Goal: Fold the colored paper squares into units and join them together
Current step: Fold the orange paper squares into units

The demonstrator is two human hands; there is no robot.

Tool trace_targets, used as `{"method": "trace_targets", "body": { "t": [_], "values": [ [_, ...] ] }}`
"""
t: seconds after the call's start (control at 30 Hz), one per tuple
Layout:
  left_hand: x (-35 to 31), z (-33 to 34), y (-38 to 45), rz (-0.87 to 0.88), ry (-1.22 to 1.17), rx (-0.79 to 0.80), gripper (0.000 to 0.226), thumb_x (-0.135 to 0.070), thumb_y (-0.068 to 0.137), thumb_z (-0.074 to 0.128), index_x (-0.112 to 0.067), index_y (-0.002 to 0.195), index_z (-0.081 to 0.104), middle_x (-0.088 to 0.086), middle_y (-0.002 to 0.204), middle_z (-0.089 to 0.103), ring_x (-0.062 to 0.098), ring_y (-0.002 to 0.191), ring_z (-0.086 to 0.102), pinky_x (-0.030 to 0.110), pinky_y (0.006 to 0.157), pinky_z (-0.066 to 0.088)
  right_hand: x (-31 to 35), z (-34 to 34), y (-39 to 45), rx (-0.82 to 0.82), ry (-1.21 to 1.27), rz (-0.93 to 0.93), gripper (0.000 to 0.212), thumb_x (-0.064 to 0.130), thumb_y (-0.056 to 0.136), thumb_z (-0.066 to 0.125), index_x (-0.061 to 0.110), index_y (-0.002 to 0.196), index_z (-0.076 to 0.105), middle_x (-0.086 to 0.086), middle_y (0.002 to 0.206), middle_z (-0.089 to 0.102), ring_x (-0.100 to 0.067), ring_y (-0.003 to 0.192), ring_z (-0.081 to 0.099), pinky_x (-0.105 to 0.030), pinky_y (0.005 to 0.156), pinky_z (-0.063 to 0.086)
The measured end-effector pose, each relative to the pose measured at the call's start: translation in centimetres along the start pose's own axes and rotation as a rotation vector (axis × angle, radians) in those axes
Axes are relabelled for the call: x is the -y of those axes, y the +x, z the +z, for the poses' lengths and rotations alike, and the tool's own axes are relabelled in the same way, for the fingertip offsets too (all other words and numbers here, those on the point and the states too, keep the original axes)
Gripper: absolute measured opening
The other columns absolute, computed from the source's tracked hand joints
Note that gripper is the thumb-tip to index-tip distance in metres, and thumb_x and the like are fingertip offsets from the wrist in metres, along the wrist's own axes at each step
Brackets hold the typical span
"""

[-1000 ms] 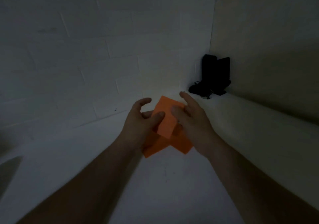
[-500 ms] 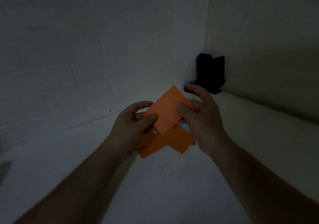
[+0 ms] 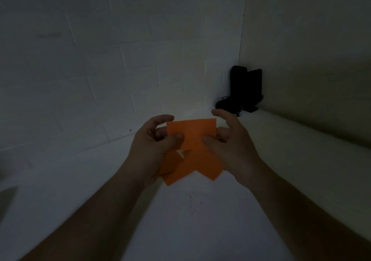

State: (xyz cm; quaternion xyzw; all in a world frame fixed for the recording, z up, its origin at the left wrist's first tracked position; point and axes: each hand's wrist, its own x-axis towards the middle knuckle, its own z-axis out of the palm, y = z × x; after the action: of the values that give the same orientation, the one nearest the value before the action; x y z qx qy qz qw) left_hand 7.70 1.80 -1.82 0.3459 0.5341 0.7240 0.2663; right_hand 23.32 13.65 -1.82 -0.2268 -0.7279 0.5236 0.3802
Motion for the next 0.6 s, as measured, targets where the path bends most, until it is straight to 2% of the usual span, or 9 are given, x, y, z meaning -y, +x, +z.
{"method": "trace_targets", "body": {
  "t": [0.13,0.23,0.33,0.4,0.5,0.6],
  "values": [
    [-0.03,0.08,-0.07,0.002,0.004,-0.006,0.047,0.002,0.091,0.072,-0.025,0.127,0.061,0.013,0.101,0.077,0.031,0.087,0.075,0.047,0.078,0.061,0.21,0.08,-0.10,0.021,0.011,0.002,0.061,0.015,0.091,0.068,0.048,0.136,0.043,-0.001,0.085,0.076,-0.020,0.082,0.074,-0.048,0.079,0.061],
    [-0.09,-0.13,-0.07,0.054,0.119,-0.035,0.051,-0.004,0.091,0.074,-0.032,0.130,0.057,0.009,0.102,0.079,0.031,0.092,0.076,0.046,0.082,0.062,0.43,-0.20,-0.04,0.006,-0.035,-0.036,0.063,0.018,0.093,0.069,0.054,0.137,0.042,0.008,0.092,0.075,-0.015,0.082,0.072,-0.038,0.077,0.060],
    [-0.26,-0.23,-0.16,0.091,0.181,-0.052,0.054,-0.008,0.091,0.075,-0.036,0.133,0.055,0.006,0.099,0.080,0.029,0.091,0.076,0.041,0.082,0.064,0.50,-0.44,-0.03,0.003,-0.067,-0.085,0.057,0.015,0.093,0.067,0.054,0.130,0.050,0.009,0.091,0.072,-0.016,0.081,0.070,-0.038,0.077,0.058],
    [-0.35,-0.11,-0.22,0.085,0.164,-0.065,0.056,-0.006,0.091,0.075,-0.035,0.134,0.055,0.005,0.101,0.080,0.028,0.092,0.076,0.038,0.082,0.064,0.35,-0.39,-0.10,0.025,-0.103,-0.106,0.049,0.013,0.093,0.065,0.052,0.123,0.058,0.010,0.092,0.072,-0.013,0.079,0.070,-0.037,0.074,0.057],
    [-0.28,-0.08,-0.18,0.069,0.115,-0.088,0.060,-0.006,0.090,0.075,-0.033,0.138,0.052,0.000,0.109,0.079,0.024,0.099,0.076,0.043,0.089,0.062,-0.08,0.01,-0.28,0.084,-0.147,-0.116,0.044,0.012,0.092,0.066,0.052,0.110,0.066,0.011,0.098,0.070,-0.014,0.084,0.071,-0.041,0.077,0.061],
    [-0.30,-0.10,0.13,0.013,-0.081,-0.086,0.060,-0.005,0.093,0.071,-0.028,0.144,0.048,0.005,0.110,0.078,0.023,0.098,0.076,0.043,0.085,0.062,-0.43,0.29,-0.39,0.087,-0.104,-0.113,0.034,0.009,0.089,0.071,0.042,0.095,0.076,0.009,0.095,0.074,-0.017,0.087,0.072,-0.042,0.082,0.061]
  ]
}}
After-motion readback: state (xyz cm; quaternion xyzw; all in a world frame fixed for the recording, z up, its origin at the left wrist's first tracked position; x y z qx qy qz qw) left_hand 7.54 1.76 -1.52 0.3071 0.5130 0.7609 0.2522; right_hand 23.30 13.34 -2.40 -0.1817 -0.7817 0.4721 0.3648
